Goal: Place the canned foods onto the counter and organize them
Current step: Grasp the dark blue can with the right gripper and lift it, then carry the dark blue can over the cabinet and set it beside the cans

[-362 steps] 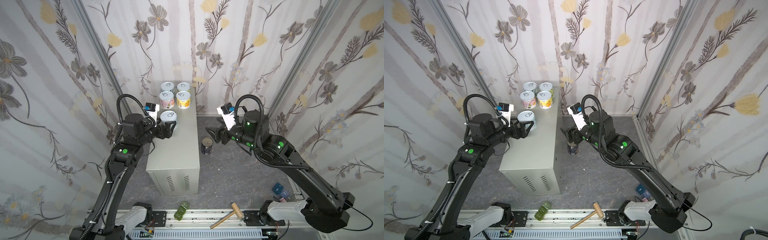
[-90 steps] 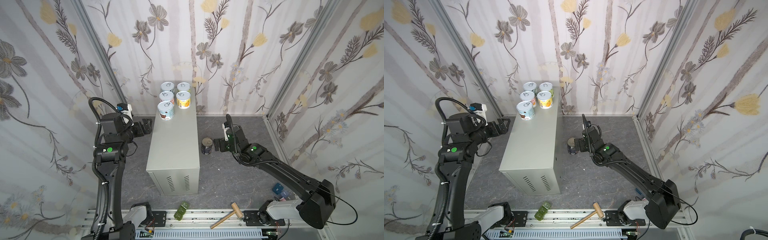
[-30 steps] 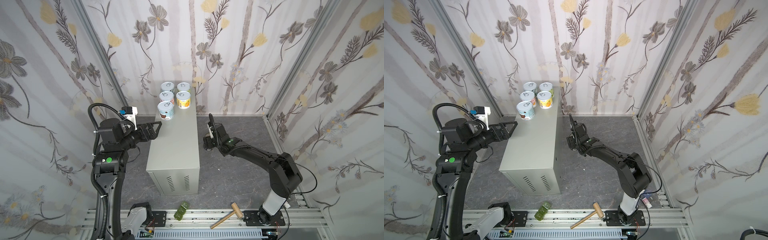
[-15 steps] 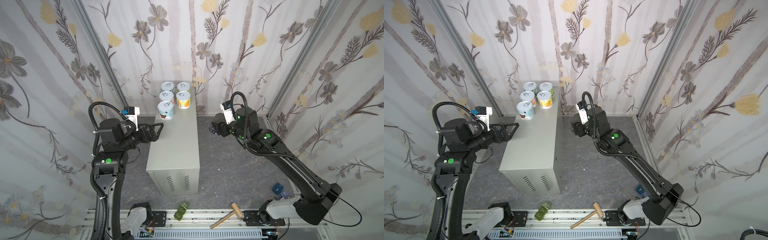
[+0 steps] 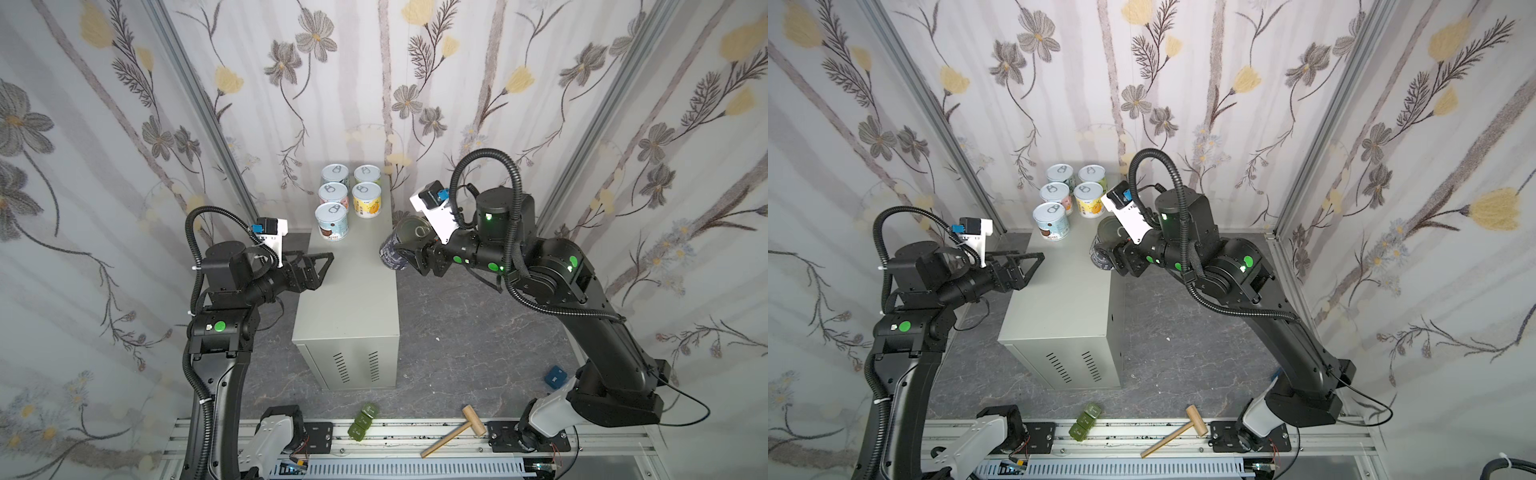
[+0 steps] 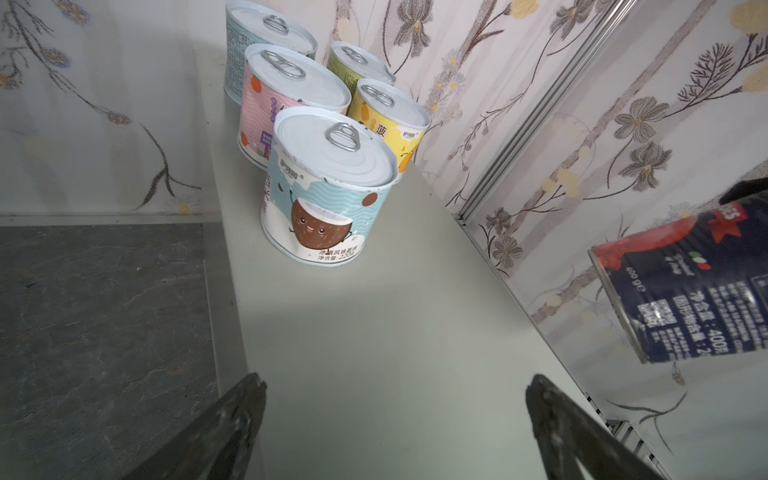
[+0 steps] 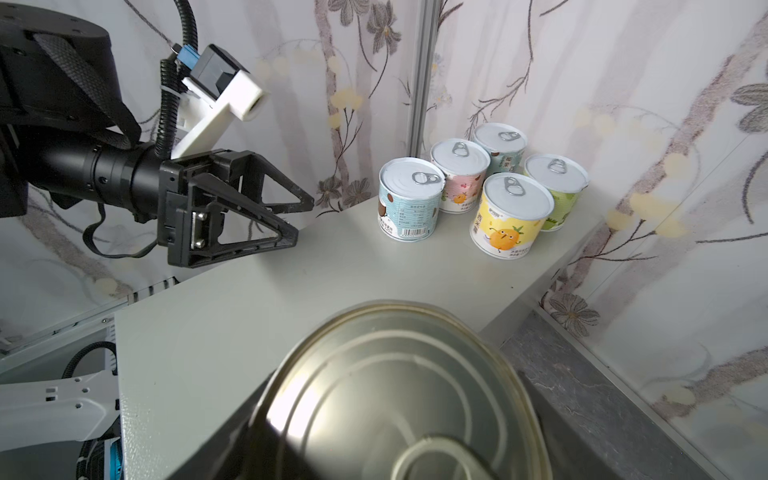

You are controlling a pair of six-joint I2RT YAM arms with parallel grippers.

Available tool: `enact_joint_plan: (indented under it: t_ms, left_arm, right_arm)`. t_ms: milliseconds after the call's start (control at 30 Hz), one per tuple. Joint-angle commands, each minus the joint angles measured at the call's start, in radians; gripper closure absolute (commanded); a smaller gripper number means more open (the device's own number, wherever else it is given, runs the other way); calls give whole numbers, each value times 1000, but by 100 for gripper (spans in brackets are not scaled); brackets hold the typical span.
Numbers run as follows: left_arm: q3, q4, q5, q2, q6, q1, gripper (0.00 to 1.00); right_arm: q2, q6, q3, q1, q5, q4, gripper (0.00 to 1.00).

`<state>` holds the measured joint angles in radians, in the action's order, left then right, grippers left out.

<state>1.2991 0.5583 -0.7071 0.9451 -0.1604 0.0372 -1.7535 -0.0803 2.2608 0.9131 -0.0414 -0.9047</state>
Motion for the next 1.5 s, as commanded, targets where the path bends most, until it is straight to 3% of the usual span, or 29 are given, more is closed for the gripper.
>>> enact_joint_plan:
  t_ms: [0, 467, 767, 1067, 1333, 1467]
  left_arm:
    - [-3, 5, 2, -11, 33, -7, 0]
    - [-26, -6, 8, -25, 34, -18, 0]
    - [-31, 0, 11, -31, 46, -21, 0]
    - [-39, -2, 16, -32, 50, -25, 0]
    - [-49, -21, 11, -33, 38, -28, 0]
    - [-49, -20, 11, -37, 38, -29, 0]
  right_arm:
    - [-64, -31, 109, 25, 28, -43, 35]
    - [-165, -41, 161, 76, 34, -93, 27]
    - [-186, -36, 162, 81, 24, -42, 8]
    - [-180, -18, 154, 81, 37, -50, 2]
    - [-56, 17, -91, 82, 58, 57, 1]
    - [0, 40, -230, 82, 43, 136, 6]
